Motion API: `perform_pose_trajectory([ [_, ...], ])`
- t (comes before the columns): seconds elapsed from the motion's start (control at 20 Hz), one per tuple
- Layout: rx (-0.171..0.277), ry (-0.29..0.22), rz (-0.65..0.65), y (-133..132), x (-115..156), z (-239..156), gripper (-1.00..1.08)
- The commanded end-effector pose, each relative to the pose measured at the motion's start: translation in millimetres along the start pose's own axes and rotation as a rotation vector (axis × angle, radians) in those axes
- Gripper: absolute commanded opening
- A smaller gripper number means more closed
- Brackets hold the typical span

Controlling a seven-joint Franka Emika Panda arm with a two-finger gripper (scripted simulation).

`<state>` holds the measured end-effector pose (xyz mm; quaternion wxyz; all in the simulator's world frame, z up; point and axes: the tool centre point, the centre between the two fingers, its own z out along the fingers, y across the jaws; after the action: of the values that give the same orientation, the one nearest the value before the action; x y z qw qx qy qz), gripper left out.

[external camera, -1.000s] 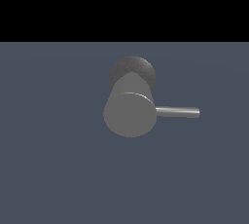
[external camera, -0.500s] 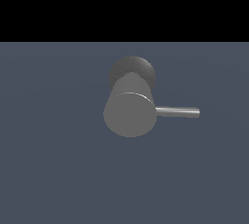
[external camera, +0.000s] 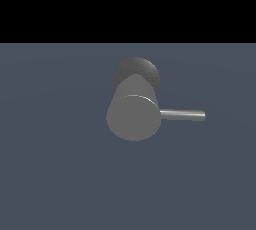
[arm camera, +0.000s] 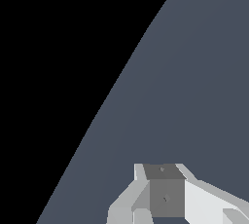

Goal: Turn on the faucet by rotating a designated handle.

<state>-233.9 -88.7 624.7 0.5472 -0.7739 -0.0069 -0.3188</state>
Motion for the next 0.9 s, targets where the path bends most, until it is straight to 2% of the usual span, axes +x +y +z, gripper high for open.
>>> perform_pose_trajectory([
  [0.0, 0.091, 0.073, 0.023, 5, 11, -18, -1.00],
  [0.4, 0.355, 0.305, 0.130, 42, 42, -74, -1.00],
  [0.85, 0.605, 0.560, 0.320, 121, 64, -125, -1.00],
])
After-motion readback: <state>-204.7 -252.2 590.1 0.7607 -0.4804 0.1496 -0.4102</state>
